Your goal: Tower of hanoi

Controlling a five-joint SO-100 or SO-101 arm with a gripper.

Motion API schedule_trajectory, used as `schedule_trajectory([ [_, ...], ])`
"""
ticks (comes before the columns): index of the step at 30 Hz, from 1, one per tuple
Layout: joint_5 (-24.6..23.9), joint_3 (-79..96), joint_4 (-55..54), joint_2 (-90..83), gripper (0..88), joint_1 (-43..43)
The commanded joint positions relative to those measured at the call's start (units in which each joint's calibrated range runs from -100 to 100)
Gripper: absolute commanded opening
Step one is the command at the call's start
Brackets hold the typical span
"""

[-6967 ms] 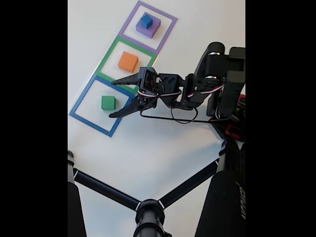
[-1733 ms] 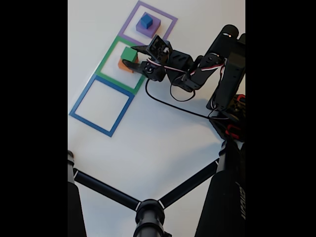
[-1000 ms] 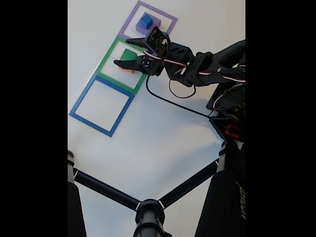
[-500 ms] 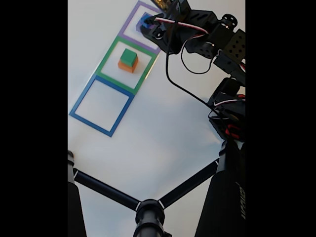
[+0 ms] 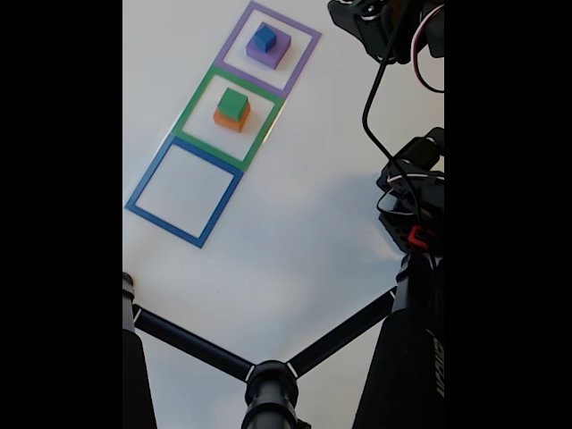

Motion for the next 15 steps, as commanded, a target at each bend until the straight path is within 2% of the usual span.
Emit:
schedule_trajectory([
  [1,0.00,-2.22,0.26,1.28,0.1,3.23],
  [9,0.00,2.14,-0.80,1.44,1.4,7.55],
  [11,0.00,5.42,-2.90,0.96,5.1,7.74],
  [15,0.00,15.96,-13.27,-0.49,18.9,7.55],
])
